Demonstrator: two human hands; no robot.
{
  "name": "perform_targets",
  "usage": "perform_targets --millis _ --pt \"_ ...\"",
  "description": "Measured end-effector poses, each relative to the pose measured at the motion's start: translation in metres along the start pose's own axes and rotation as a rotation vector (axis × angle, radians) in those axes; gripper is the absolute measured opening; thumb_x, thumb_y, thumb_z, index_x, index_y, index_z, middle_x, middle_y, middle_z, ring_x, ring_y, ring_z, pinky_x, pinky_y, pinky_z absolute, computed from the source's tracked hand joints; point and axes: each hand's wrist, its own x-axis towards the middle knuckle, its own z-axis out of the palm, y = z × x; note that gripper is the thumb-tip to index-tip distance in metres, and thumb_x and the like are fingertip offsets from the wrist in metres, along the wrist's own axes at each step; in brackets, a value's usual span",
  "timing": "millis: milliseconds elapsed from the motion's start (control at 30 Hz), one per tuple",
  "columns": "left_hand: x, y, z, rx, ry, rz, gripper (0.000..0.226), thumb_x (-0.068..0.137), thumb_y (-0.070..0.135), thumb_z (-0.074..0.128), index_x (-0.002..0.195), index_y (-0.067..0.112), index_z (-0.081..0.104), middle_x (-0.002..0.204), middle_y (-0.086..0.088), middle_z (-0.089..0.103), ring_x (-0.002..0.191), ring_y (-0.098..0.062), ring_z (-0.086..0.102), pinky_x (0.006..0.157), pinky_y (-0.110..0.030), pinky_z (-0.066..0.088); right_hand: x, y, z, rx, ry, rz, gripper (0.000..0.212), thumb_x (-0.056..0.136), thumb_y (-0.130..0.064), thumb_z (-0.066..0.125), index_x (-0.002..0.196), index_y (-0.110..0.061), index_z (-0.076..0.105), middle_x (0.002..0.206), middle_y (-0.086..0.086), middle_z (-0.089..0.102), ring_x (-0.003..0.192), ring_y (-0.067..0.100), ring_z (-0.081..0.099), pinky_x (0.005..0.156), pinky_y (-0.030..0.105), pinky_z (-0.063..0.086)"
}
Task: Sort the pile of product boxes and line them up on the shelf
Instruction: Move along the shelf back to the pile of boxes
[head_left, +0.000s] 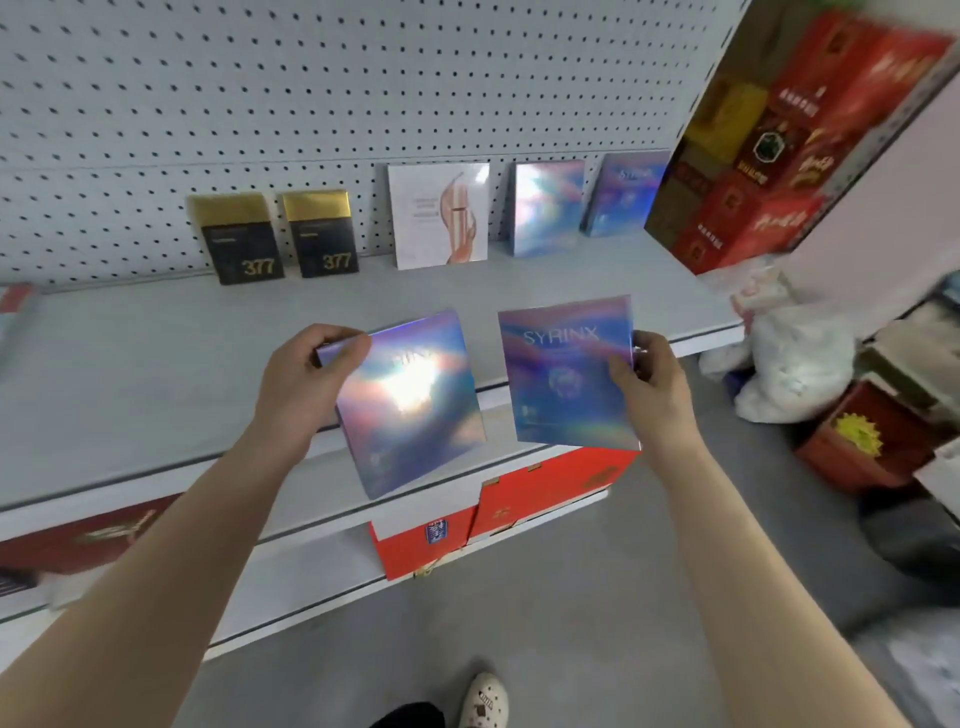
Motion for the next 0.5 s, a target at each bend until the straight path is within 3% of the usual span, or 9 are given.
perform_targets --millis 100,200,300,433,500 --pt "0.011 0.011 0.048 -0.027 0.027 0.009 0.003 0.085 0.034 0.068 0.082 0.035 0.066 0.085 0.012 0.067 0.077 -0.014 0.062 0.075 -0.040 0.052 0.036 0.010 -0.032 0.091 0.008 -0.011 0.017 0.097 -0.011 0.053 0.111 -0.019 0.049 0.091 -0.002 0.061 0.080 0.013 0.063 0.074 0.035 0.053" --pt "0.020 0.019 0.086 -0.045 0.042 -0.003 0.005 0.085 0.035 0.066 0.082 0.039 0.065 0.087 0.011 0.067 0.080 -0.017 0.063 0.077 -0.046 0.054 0.070 0.016 -0.052 0.116 0.035 -0.051 0.016 0.098 -0.010 0.050 0.111 -0.019 0.048 0.090 -0.003 0.058 0.075 0.005 0.058 0.072 0.030 0.051" --pt "0.040 0.025 0.112 -0.045 0.044 -0.020 0.011 0.086 0.035 0.066 0.079 0.044 0.065 0.087 0.012 0.067 0.088 -0.021 0.065 0.080 -0.047 0.053 0.110 0.019 -0.059 0.119 0.037 -0.092 0.017 0.097 -0.010 0.050 0.110 -0.021 0.048 0.087 -0.004 0.056 0.071 0.001 0.055 0.068 0.024 0.048" --pt "0.079 0.031 0.138 -0.051 0.040 0.003 0.008 0.085 0.037 0.066 0.081 0.044 0.065 0.091 0.011 0.068 0.090 -0.023 0.066 0.081 -0.047 0.053 0.169 0.023 -0.051 0.118 -0.003 -0.109 0.018 0.097 -0.014 0.052 0.112 -0.023 0.048 0.096 0.004 0.057 0.080 0.007 0.057 0.069 0.024 0.050" --pt "0.103 0.033 0.146 -0.057 0.039 0.006 0.003 0.080 0.042 0.066 0.082 0.044 0.066 0.093 0.011 0.069 0.091 -0.022 0.066 0.082 -0.049 0.053 0.196 0.025 -0.043 0.112 0.009 -0.122 0.017 0.098 -0.012 0.052 0.111 -0.021 0.048 0.089 -0.001 0.054 0.074 -0.001 0.053 0.067 0.016 0.045"
